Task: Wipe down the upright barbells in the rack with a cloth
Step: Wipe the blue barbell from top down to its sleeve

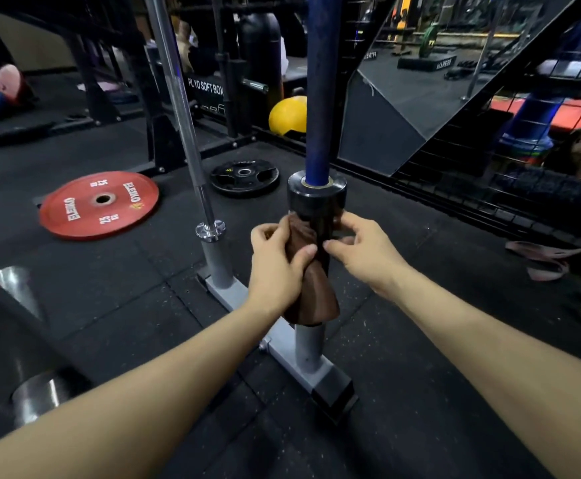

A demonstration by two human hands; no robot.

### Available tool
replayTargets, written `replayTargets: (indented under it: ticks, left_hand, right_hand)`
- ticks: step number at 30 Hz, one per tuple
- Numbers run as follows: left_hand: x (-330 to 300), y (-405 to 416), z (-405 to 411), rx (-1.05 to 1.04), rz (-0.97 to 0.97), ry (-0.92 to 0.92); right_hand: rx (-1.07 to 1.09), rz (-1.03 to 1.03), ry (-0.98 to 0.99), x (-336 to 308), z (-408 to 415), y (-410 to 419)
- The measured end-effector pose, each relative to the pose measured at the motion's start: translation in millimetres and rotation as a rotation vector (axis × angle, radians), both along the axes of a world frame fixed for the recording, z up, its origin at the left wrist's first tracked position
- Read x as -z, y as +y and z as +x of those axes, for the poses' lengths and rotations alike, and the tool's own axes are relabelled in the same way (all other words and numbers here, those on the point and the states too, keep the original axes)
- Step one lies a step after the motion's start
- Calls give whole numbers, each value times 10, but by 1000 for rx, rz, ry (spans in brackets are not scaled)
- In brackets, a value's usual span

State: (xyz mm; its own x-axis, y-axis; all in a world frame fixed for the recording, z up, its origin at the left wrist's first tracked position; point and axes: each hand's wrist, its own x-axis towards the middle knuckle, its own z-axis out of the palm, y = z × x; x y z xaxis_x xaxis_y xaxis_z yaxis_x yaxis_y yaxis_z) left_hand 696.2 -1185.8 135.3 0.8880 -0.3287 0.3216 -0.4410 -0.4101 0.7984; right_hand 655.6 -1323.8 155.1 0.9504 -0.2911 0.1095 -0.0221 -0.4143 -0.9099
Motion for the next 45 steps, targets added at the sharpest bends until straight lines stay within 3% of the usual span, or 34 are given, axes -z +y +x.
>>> replayTargets:
  ticks: [4,8,16,27,33,38,43,45]
  left_hand:
    - [222,-31,38,-50,0,3]
    - [414,14,29,-24,190,85]
    - [-4,-27,-4,-50,-43,-28]
    - [800,1,1,-30,264,228]
    - [435,8,40,-68,9,-32]
    - [771,-118,-45,-129,11,83]
    - [955,-91,-34,-107,299,279]
    - [866,-70,-46,-106,238,278]
  right_hand:
    - [-24,34,-20,117,20,-16]
    - [8,147,-22,188,31,32]
    - [19,142,-62,134,64,19]
    - [20,84,-60,309,62,-10]
    - [31,71,-84,320,99,-13]
    - [55,63,-93,390,154,-10]
    - [69,80,-83,393,122,8]
    - [68,66,-76,374,116,9]
